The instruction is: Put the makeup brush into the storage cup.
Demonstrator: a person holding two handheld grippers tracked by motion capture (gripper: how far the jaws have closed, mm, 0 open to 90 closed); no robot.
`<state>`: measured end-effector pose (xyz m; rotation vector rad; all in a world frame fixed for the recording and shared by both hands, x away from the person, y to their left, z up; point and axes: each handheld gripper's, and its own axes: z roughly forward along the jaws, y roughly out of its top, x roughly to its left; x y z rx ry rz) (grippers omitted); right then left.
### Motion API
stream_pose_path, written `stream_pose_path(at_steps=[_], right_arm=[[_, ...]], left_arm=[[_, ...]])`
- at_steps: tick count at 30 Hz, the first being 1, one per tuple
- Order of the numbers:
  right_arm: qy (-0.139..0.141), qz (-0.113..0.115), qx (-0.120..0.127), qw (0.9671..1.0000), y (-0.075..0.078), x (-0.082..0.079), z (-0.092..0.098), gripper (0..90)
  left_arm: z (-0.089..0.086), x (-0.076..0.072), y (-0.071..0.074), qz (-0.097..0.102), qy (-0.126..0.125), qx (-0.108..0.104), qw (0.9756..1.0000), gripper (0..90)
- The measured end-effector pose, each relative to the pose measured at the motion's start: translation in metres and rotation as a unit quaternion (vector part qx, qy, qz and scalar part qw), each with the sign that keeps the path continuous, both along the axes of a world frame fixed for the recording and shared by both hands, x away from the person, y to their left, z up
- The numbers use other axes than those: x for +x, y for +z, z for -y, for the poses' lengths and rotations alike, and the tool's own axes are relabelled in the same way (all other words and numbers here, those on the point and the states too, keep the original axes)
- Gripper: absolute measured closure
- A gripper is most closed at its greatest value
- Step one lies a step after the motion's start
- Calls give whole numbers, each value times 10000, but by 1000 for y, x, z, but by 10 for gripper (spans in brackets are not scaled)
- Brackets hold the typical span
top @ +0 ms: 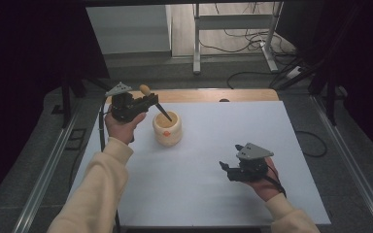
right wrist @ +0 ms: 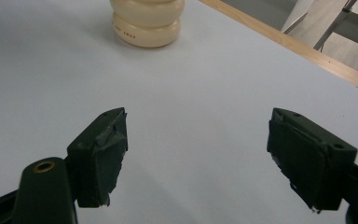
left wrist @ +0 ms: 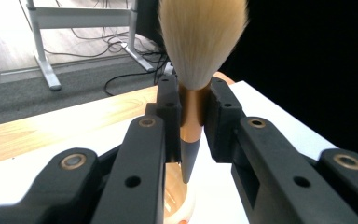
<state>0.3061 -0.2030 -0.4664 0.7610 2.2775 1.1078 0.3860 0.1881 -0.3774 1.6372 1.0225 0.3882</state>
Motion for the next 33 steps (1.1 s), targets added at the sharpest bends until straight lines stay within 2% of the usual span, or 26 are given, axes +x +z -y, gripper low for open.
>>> stream_pose_path(at_steps=[12,18,25,33], right_arm=[[9,-6,-59,10000,-1,0,0,209],[11,-11,-65,10000,-1,0,0,209],[15,-14,-66,10000,-1,1,0,209],[20,-21,-79,10000,-2,0,0,208]], left_arm=[[-1,10,-10,-142,136,229,9995,784],[-3,15,-16,-246,202,256,9992,784],[0,17,-21,-288,188,385,9987,784],[2,20,-30,-383,178,429,9982,784]])
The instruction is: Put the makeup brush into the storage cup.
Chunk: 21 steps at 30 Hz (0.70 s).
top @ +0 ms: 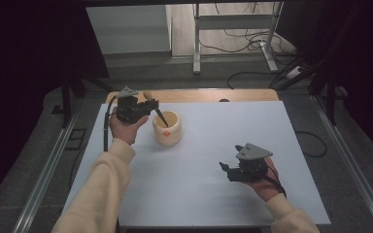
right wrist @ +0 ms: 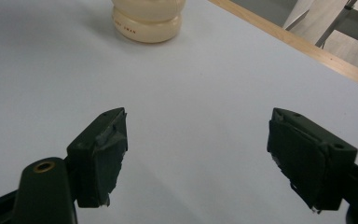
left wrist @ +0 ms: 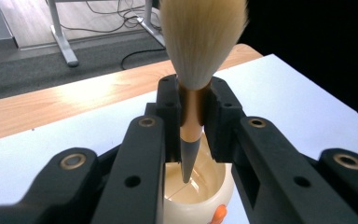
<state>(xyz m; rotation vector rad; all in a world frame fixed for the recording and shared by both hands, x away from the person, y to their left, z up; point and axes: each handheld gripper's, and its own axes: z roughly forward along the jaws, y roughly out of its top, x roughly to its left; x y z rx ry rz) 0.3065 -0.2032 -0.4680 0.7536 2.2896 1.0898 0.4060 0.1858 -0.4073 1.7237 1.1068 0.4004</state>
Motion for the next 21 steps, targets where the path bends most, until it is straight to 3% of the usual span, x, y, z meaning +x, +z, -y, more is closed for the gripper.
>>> stream_pose_path(at_steps=[12,21], right_arm=[[32,-20,-27,10000,-1,0,-1,206],[33,-36,-29,10000,-2,1,-1,205]], left_arm=[[6,2,-14,-142,-54,143,9998,784],[11,4,-20,-233,-105,137,9996,783]])
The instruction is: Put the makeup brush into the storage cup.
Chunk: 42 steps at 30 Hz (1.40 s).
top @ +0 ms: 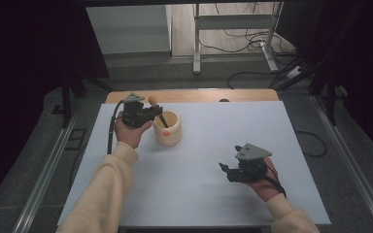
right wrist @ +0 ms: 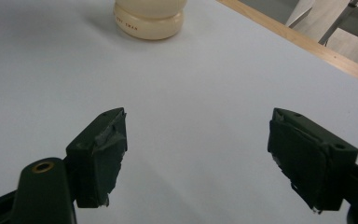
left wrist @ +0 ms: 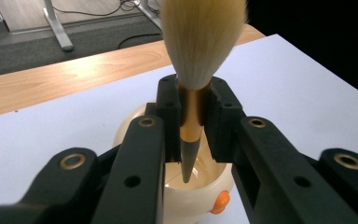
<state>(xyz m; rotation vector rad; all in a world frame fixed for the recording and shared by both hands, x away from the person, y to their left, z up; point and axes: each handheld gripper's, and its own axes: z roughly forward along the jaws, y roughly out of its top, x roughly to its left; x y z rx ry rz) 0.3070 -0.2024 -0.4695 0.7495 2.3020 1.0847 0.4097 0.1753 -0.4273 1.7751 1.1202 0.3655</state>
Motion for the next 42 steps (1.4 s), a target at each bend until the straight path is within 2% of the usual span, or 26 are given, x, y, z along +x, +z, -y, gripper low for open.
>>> stream_pose_path(at_steps=[15,23,27,28,29,31,33,35,37,42], right_arm=[[34,-48,-43,10000,-1,0,-1,203],[40,-51,-48,10000,-2,0,-1,202],[47,-69,-52,10000,-2,0,-1,202],[50,-78,-64,9999,-2,0,-1,202],[52,-79,-64,9999,-2,0,-1,202],[61,-85,-72,9999,-2,0,-1,201],[70,-90,-77,9999,-2,0,-2,201],[63,-103,-72,9999,-3,0,-2,201],[81,-96,-89,9999,-3,0,-2,201],[101,-100,-105,9998,-3,0,-2,201]], left_arm=[[8,4,-13,-200,-87,87,9997,782],[11,4,-17,-227,-86,105,9996,781],[11,5,-20,-296,-162,128,9993,775],[11,6,-21,-297,-274,85,9991,748],[12,7,-22,-275,-329,94,9990,660],[16,5,-21,-176,-243,423,9987,470],[16,4,-21,-192,-159,514,9984,315],[14,3,-19,-204,-45,543,9983,251],[11,2,-18,-218,35,468,9987,187],[2,-3,-13,-246,15,344,9991,151]])
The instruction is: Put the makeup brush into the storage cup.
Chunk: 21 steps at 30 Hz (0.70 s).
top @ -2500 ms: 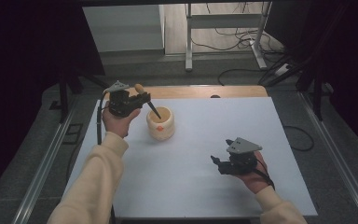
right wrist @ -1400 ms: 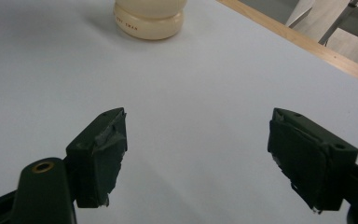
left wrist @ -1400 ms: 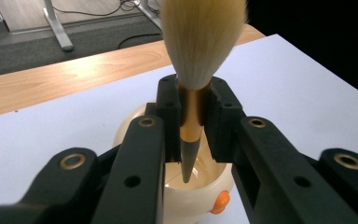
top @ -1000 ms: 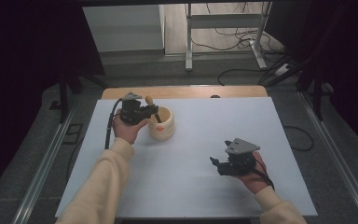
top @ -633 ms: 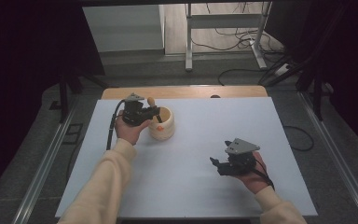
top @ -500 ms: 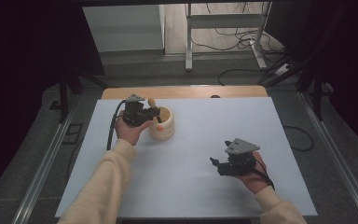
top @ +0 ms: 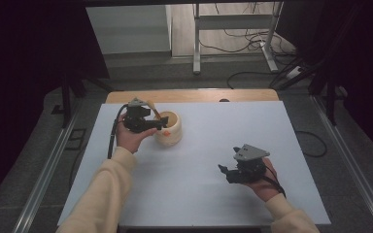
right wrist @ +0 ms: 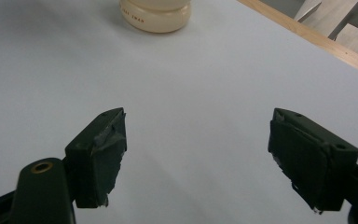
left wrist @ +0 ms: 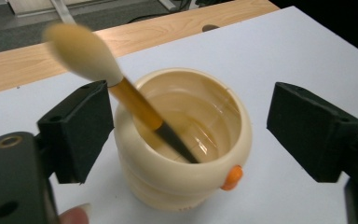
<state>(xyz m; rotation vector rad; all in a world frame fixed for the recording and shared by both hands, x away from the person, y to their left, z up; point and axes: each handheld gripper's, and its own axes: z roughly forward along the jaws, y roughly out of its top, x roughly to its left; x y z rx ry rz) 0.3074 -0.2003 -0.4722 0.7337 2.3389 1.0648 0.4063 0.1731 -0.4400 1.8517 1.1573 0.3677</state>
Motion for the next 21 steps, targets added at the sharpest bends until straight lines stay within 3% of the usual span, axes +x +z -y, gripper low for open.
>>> stream_pose_path(at_steps=[10,21], right_arm=[[-30,-29,28,10000,-1,1,2,198],[-83,-15,32,10000,-1,-5,12,198]], left_arm=[[-7,-15,7,20,-122,-41,9999,135],[-9,-29,14,95,-148,64,9998,144]])
